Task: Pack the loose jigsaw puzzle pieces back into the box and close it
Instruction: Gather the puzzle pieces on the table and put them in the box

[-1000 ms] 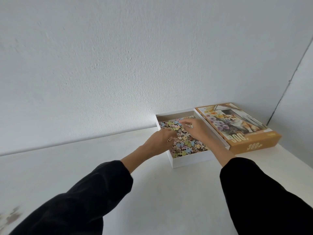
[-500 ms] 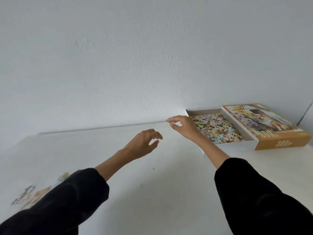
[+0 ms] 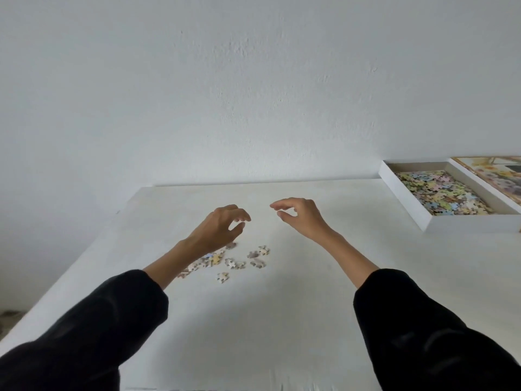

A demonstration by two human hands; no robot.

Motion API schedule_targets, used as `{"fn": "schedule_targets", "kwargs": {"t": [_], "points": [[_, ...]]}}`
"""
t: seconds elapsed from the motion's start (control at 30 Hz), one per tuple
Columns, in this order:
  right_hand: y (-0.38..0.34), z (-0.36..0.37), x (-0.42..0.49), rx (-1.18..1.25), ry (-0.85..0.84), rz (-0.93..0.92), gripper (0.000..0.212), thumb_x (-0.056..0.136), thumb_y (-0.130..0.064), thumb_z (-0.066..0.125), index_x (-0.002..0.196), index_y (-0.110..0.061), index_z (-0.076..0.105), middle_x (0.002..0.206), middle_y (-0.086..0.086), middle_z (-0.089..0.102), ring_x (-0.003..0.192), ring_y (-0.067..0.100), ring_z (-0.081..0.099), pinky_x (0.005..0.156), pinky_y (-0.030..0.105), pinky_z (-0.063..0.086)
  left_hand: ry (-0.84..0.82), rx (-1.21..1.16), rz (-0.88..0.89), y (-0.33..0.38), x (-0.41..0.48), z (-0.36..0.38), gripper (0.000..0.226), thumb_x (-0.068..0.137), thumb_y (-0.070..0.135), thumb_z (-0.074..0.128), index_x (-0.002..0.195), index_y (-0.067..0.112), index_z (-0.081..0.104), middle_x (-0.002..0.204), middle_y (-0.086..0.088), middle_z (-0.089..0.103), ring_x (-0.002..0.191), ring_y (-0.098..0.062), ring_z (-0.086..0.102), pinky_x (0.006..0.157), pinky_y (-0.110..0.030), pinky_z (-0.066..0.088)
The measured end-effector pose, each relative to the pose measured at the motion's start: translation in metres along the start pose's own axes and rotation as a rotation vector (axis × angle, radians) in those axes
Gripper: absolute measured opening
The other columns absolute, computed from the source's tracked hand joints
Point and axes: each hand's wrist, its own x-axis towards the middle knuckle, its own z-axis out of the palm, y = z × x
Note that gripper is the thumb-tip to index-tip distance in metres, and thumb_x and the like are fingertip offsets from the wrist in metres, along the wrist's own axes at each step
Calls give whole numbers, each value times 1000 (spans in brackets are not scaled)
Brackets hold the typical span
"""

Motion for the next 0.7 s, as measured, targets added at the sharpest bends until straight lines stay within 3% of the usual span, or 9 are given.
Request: {"fn": "schedule_targets", "kwargs": {"t": [0.1, 0.2, 0.3, 0.37, 0.5, 0.6, 0.7], "points": [[-12, 30, -8, -1, -30, -2, 25, 87, -11, 56, 108, -20, 67, 109, -4, 68, 103, 9, 59, 82, 20, 37, -25, 26, -44, -22, -28, -3, 17, 90, 15, 55, 105, 13, 64, 104, -4, 64, 86, -20, 64, 76, -36, 53], [-16, 55, -21, 5, -64, 6, 26, 87, -11, 57, 110, -19, 67, 111, -2, 68, 106, 12, 58, 91, 29, 44, -31, 62, -107, -46, -59, -3, 21, 90, 22, 54, 107, 13, 63, 108, -6, 62, 88, -27, 63, 75, -37, 52], [-13, 73, -35, -60, -89, 21, 30, 87, -22, 61, 117, -20, 63, 124, 0, 61, 120, 17, 51, 99, 31, 39, -78, 93, -216, -68, -89, 3, 62, 83, 62, 33, 119, 17, 58, 124, -8, 56, 111, -29, 55, 92, -42, 45], [-13, 83, -45, -147, -168, 24, 47, 86, -36, 61, 130, -25, 51, 141, 1, 45, 134, 17, 34, 106, 28, 27, -130, 101, -288, -77, -105, 10, 85, 75, 81, 13, 131, 26, 46, 140, -3, 43, 130, -23, 39, 106, -44, 32], [-20, 93, -58, -338, -360, 18, 85, 79, -64, 52, 146, -35, 9, 157, -4, 1, 145, 13, -2, 116, 32, 4, -175, 86, -299, -70, -111, 19, 93, 66, 87, 4, 143, 37, 21, 154, 4, 19, 143, -18, 10, 115, -46, 8], [-26, 99, -57, -450, -421, -2, 93, 80, -68, 45, 147, -28, -5, 157, 0, -8, 144, 16, -8, 117, 33, -2, -216, 86, -243, -63, -102, 25, 105, 61, 91, 2, 146, 31, 17, 155, 3, 16, 144, -17, 8, 117, -42, 7], [-25, 105, -53, -496, -414, 14, 82, 87, -63, 35, 147, -23, -5, 157, 1, -9, 144, 15, -10, 117, 32, -3, -173, -14, -165, -59, -95, 28, 100, 69, 85, 6, 144, 23, 27, 151, 1, 26, 140, -17, 23, 115, -35, 18]]}}
